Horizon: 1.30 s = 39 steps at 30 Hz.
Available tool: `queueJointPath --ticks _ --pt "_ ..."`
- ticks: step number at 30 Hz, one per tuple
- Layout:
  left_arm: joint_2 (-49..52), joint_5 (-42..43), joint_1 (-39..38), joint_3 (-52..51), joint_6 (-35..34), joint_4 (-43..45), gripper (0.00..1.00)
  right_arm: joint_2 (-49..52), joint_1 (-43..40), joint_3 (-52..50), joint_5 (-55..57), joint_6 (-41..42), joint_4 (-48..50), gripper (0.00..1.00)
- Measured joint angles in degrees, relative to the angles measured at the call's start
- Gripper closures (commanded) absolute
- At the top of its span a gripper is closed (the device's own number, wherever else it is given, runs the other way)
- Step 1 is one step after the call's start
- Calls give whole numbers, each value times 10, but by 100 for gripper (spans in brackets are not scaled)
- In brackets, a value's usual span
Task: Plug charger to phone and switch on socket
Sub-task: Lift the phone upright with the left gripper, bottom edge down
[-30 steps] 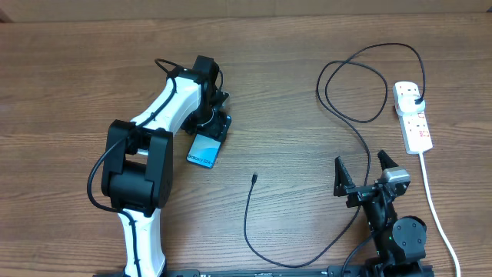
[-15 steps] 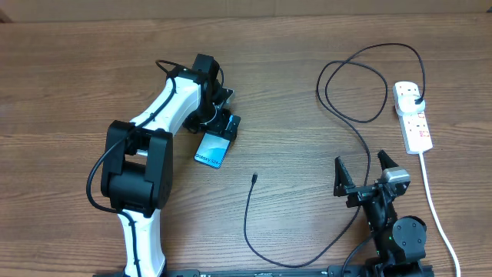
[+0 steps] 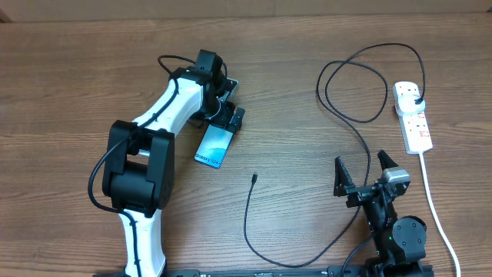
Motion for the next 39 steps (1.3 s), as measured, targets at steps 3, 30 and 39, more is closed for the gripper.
queueJointPath --ticks 3,30,39 --pt "0 -19 -2 0 0 -15 0 0 0 0 0 0 0 0" --pt "3 -130 -41 -4 -115 -41 2 0 0 0 0 0 0 0" --pt "3 -161 -41 -3 -207 -32 0 0 0 0 0 0 0 0"
